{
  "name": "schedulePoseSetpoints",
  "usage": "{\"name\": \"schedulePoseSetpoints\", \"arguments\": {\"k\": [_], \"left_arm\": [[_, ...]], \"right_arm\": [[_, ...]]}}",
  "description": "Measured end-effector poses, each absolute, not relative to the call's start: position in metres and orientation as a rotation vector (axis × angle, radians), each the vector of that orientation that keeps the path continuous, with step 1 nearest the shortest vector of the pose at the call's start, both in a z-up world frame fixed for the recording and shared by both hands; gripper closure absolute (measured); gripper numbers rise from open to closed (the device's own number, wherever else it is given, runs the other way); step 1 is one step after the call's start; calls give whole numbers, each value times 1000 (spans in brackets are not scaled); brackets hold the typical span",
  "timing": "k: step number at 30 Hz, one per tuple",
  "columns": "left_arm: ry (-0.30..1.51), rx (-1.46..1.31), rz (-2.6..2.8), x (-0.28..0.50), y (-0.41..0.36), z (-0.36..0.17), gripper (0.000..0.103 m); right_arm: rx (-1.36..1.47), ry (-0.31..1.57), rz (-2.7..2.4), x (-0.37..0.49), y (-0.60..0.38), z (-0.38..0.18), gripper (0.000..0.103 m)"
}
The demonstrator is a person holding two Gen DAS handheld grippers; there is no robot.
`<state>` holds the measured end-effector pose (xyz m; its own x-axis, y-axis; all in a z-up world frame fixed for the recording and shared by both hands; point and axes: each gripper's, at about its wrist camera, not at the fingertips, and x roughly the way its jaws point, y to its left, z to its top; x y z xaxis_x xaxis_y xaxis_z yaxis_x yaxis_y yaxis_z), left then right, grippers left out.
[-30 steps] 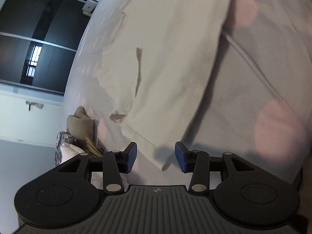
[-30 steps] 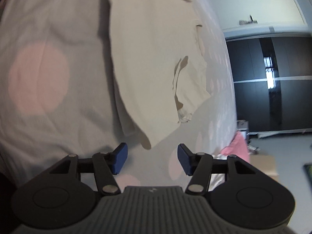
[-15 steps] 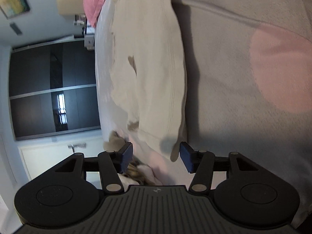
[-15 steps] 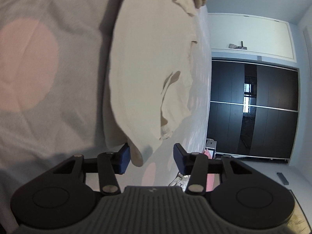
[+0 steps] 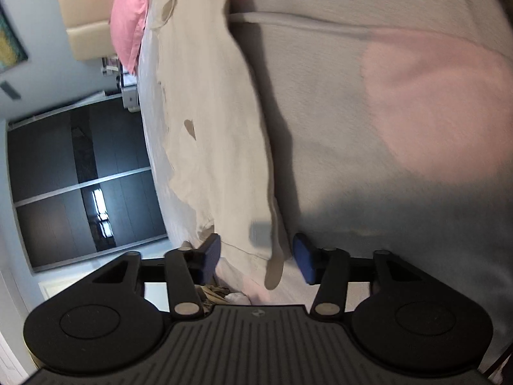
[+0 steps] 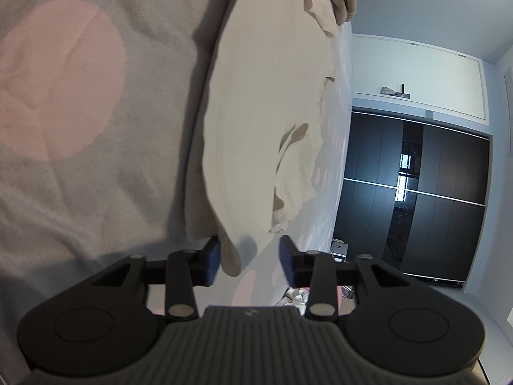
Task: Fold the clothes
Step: 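Open both tools and lay the hem down over the shirt, then grasp the folded shirt edge with both tools and fold it over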
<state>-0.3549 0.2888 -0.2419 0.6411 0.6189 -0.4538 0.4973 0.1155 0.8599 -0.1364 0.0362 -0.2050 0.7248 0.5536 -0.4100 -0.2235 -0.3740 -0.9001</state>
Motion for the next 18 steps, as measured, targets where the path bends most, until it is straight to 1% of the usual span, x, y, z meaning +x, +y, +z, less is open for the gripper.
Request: {"name": "schedulePoseSetpoints", "arguments": {"k": [1,2,3,5,6,11,18], "left_arm": [[968,1500,126,-353,287,-237,81],[967,1473,138,-351,286,-231,85],[958,1448,147,-349,285,-226,90],[940,1391,169,-346,282,-214,95],[940,1355,187,-345,281,-208,98],[915,1131,259,-338,282,-167,101],[880,961,399,-324,292,-129,102]], "right_arm": [[-1770,-260,837,-137,37,-204,83],[-1765,-264,834,-138,36,-203,88],[-1762,-270,831,-139,36,-203,89],[-1757,-281,821,-142,35,-201,96],[-1756,-285,815,-145,35,-200,97],[-1703,-290,777,-152,37,-189,99],[-1580,-299,644,-163,48,-164,99]]}}
